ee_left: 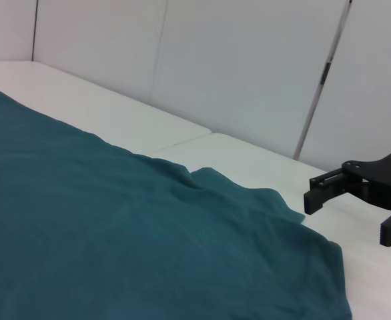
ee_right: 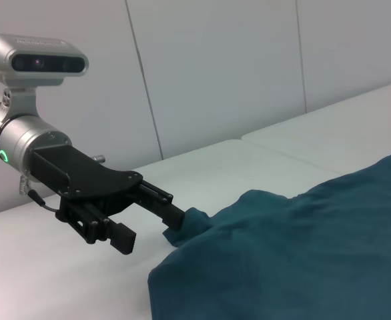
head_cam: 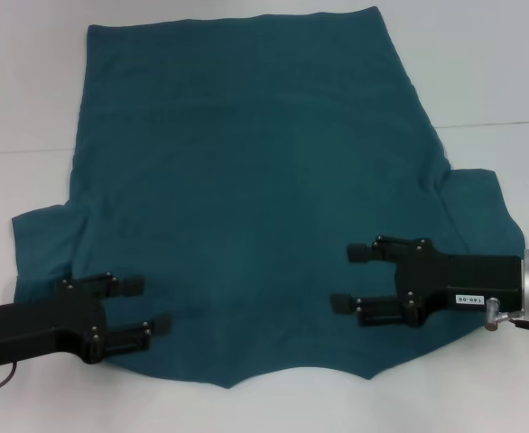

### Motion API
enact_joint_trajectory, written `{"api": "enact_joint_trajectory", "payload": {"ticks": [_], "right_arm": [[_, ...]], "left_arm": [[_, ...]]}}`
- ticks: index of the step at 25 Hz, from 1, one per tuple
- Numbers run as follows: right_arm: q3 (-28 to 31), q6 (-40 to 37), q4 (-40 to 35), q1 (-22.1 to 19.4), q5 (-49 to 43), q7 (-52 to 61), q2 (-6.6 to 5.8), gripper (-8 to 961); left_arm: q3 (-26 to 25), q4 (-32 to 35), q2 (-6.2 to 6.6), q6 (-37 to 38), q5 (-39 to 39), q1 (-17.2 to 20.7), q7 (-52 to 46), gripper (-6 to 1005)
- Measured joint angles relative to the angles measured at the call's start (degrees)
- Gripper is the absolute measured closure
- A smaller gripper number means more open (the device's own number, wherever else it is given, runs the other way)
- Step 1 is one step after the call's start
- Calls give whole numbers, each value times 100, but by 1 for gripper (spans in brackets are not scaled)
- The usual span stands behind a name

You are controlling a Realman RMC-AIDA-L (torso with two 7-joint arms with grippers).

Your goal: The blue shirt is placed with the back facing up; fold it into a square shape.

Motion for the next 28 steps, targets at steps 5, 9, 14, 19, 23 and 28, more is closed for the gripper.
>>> {"api": "enact_joint_trajectory", "payload": {"ticks": [5,9,14,19,23,28], "right_arm": [[59,0,-3,0,19,-45,30,48],[83,0,-3,0,21,-63,33,50],[125,-1,-3,0,23,-71,34,54],[215,-1,-3,0,31,-72,41,58],[274,10,35,0,32,-88,59,61],[386,21,40,0,40,-65,93,64]], "left_arm": [[3,0,-10,-26,-37,-2,1,231],[4,0,-5,-34,-38,-2,-4,231],[4,-1,-7,-34,-38,-2,-17,232],[4,-22,-12,-149,-117,-1,-95,232],[-21,-20,-30,-569,-190,25,-469,233],[-131,-3,-12,-1305,-195,37,-1242,234]]}}
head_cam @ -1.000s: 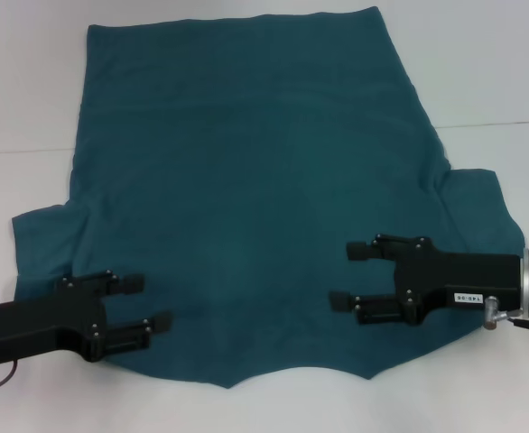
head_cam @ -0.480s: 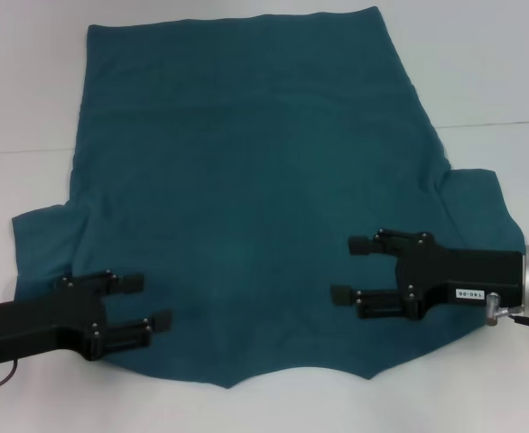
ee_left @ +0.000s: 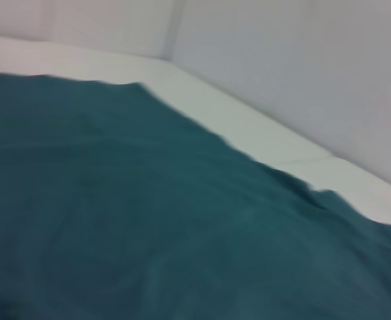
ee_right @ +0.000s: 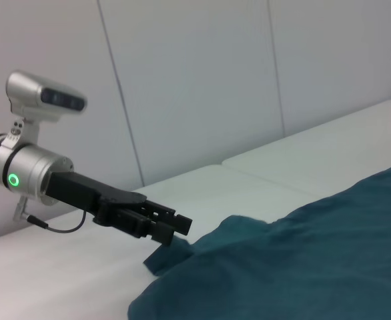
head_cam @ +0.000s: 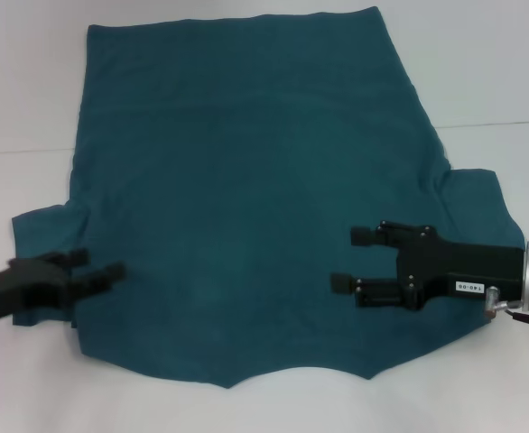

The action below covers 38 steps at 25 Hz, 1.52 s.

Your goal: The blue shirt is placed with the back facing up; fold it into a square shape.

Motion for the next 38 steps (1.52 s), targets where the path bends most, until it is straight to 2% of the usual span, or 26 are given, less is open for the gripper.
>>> {"api": "enact_joint_trajectory", "payload": {"ticks": [8,14,29,38], "right_arm": [[208,5,9,30,0,33,31,70],[300,5,8,53,0,118,33,74],[325,4,-32,79,-1,188,13,76],[325,4,-32,79,-2,196,20,75]], "left_arm": [[-593,25,111,-754,52,59,-1004,235],[-880,85,188,-833,225,169,-1435,235],[-815,90,150,-808,921,212,-1630,243],[-698,34,134,-852,951,187,-1541,250]]}}
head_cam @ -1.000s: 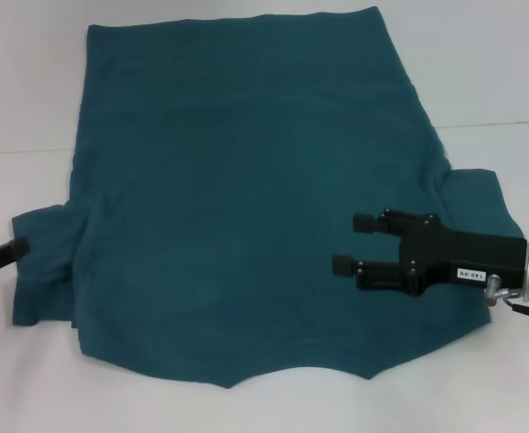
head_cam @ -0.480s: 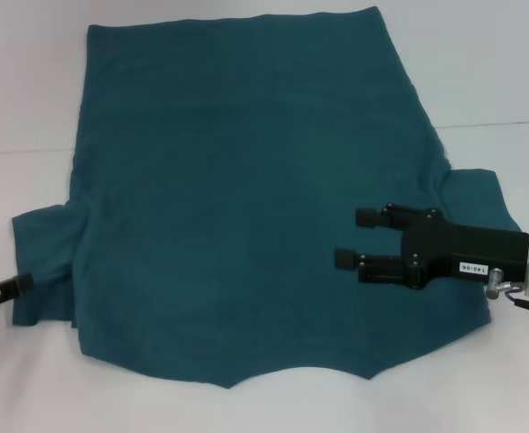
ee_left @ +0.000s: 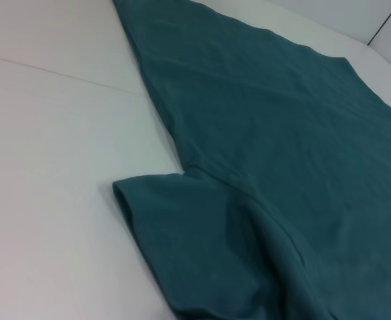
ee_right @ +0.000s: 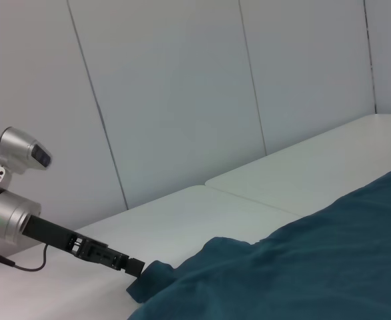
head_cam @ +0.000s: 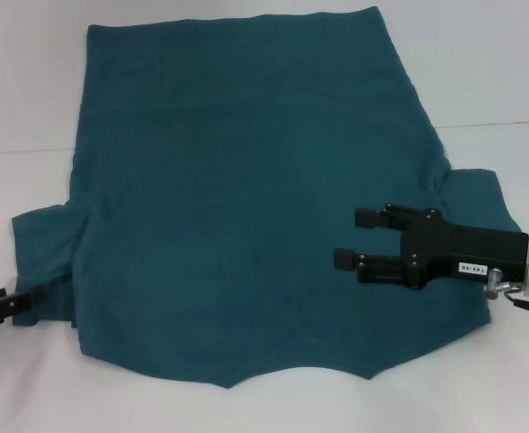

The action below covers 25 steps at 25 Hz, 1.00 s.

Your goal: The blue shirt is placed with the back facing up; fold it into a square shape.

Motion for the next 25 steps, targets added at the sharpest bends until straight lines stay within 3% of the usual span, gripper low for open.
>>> {"api": "enact_joint_trajectory", "payload": {"ticks": [25], "right_arm": [[1,1,43,-9,3,0,9,78]], "left_arm": [[262,15,-20,-14,138,-28,7,268]]}}
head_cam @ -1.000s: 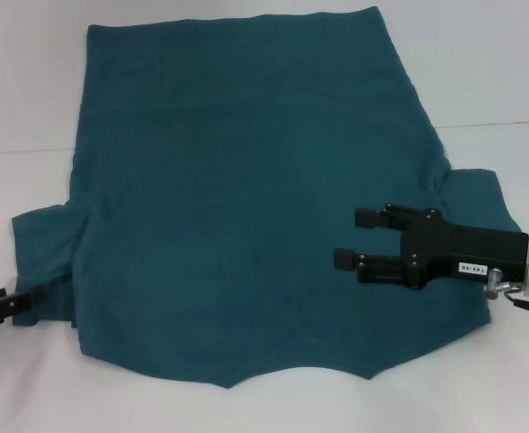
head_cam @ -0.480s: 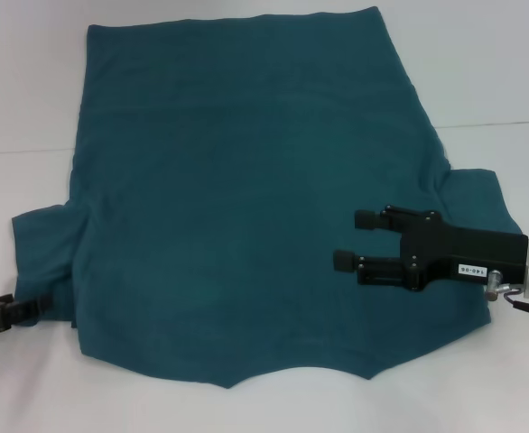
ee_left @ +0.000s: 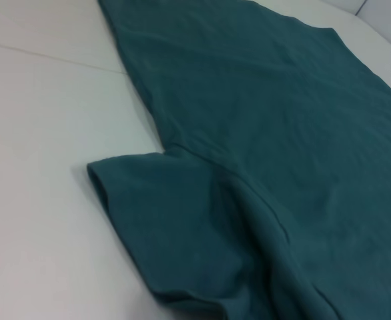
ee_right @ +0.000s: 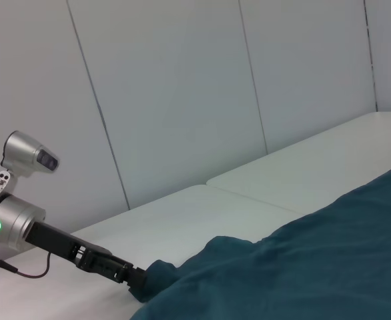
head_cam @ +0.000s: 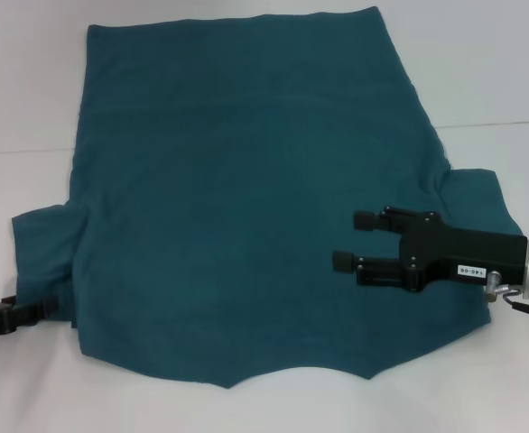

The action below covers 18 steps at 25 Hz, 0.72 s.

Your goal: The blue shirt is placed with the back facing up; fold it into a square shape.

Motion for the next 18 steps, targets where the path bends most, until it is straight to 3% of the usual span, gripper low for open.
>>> {"api": "enact_joint_trajectory", "payload": {"ticks": [5,10,18], "right_arm": [[7,0,0,0,10,0,0,81],[8,0,-1,-1,36,-12,3,84],[8,-18,-17,-47,95,-46,9,88]], "left_arm": [[7,66,-6,-111,-26,-14,27,272],[-10,91,3,-127,-41,-60,-43,513],[64,58,18,-141,17,-111,-107,810]]}}
